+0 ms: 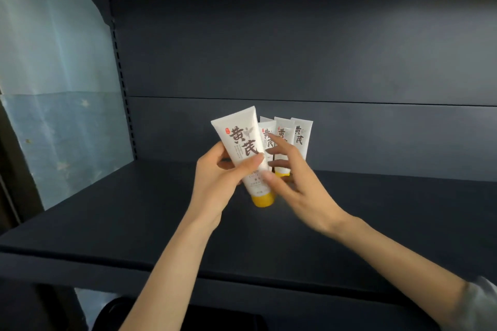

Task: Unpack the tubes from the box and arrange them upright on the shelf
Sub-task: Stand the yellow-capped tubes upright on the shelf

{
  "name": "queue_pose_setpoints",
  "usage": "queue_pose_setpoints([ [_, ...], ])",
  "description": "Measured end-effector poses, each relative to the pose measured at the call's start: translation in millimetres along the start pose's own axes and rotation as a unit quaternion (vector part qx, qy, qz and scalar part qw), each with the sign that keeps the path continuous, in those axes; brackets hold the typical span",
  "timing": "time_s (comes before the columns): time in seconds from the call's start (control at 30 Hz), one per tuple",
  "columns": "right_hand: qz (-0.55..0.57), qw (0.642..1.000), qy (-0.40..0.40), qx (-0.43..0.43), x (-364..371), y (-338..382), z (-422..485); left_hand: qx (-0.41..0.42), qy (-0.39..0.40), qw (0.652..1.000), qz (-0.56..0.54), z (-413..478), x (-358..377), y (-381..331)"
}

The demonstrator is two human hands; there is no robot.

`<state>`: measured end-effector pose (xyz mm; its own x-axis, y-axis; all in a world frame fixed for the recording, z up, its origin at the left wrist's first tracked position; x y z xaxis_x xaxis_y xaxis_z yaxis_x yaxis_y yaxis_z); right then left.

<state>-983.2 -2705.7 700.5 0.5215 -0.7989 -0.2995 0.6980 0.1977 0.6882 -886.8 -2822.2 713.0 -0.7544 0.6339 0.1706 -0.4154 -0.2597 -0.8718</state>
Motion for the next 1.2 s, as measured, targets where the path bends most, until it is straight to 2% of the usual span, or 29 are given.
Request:
queue_pose_setpoints([
  [0.13,0.003,1.000,0.017,-0.008,1.7,8.7,-17.5,0.016,0.015,1.000,-0.012,-2.3,8.8,0.8],
  [0.27,0.024,0.999,-0.032,0.021,-4.2,8.5,-23.7,0.017,0.027,0.999,-0.030,-5.8,12.2,4.6],
  [0.37,-0.001,0.998,-0.043,0.054,-6.1,4.5,-21.9,0.027,0.032,0.999,-0.025,-6.9,13.7,7.2],
  [0.5,-0.006,0.997,-0.024,0.070,-5.5,1.4,-18.3,0.041,0.039,0.998,0.008,-7.0,13.5,7.7],
  [0.6,-0.010,0.998,-0.001,0.068,-5.0,-1.7,-14.6,0.022,0.056,0.998,0.030,-5.0,8.6,9.9],
  [0.67,-0.028,0.997,-0.008,0.073,-9.2,-7.7,-8.4,0.037,0.076,0.992,0.091,-5.6,2.0,9.9],
  [0.73,-0.048,0.995,-0.033,0.084,-18.3,-17.2,3.1,0.079,0.087,0.969,0.219,-7.3,-9.1,10.8],
  [0.77,-0.054,0.993,-0.048,0.093,-24.5,-23.2,10.2,0.108,0.092,0.943,0.302,-8.1,-15.9,11.9],
  [0.87,-0.074,0.984,-0.099,0.129,-45.5,-45.6,32.7,0.172,0.114,0.819,0.535,-11.4,-35.7,19.1],
  [0.93,-0.099,0.976,-0.128,0.145,-59.1,-63.9,45.3,0.166,0.130,0.764,0.610,-12.9,-47.6,25.2],
  [1.03,-0.135,0.961,-0.164,0.175,-73.1,-93.3,56.0,0.143,0.138,0.738,0.645,-17.3,-60.9,28.8],
  [1.2,-0.163,0.944,-0.172,0.228,-72.8,-129.5,54.0,0.121,0.131,0.745,0.642,-24.8,-71.5,25.7],
])
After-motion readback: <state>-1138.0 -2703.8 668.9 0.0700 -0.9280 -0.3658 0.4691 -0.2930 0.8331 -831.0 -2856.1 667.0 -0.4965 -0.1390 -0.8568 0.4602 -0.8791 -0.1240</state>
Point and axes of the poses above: each hand's wrist, its own z-axis towards the middle knuckle, its own x-axis out of the palm, y = z × x, the point moved 4 cm from there along z, towards the middle knuckle, and after that the axes turned 11 degrees about -y, right-handed, at the moved point
